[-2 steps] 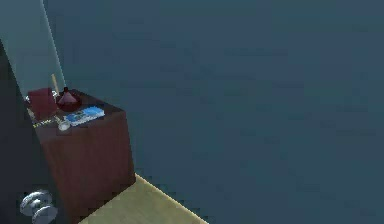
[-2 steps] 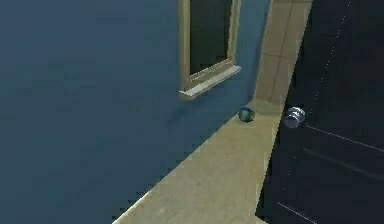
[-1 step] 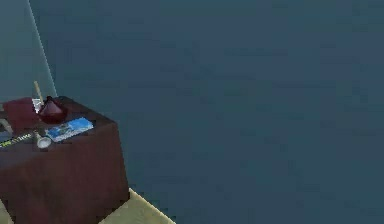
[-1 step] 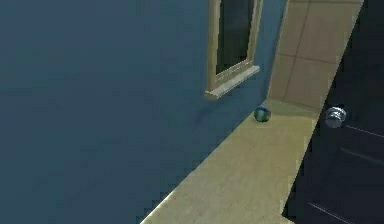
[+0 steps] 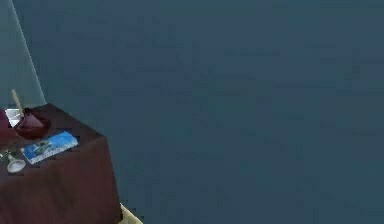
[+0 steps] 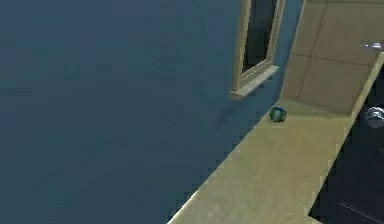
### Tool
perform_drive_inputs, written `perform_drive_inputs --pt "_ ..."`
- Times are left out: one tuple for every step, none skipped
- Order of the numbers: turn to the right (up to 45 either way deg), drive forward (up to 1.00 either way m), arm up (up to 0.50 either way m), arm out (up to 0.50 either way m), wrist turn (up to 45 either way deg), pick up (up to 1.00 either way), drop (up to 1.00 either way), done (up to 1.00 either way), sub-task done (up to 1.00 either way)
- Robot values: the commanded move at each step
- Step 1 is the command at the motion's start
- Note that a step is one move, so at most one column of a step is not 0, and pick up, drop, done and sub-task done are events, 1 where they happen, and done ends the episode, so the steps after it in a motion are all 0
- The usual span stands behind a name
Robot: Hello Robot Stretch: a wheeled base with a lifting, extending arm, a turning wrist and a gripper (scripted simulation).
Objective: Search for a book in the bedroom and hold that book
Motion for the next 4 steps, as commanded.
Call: perform_drive_inputs --pt "6.0 0.00 0.00 0.00 0.0 0.00 0.00 0.00 0.00" --pt "0.0 0.20 0.00 0.00 0.0 0.00 0.00 0.00 0.00" --pt "-45.0 0.00 0.00 0.00 0.0 0.00 0.00 0.00 0.00" --pt "-45.0 0.00 0.00 0.00 0.0 0.00 0.00 0.00 0.00"
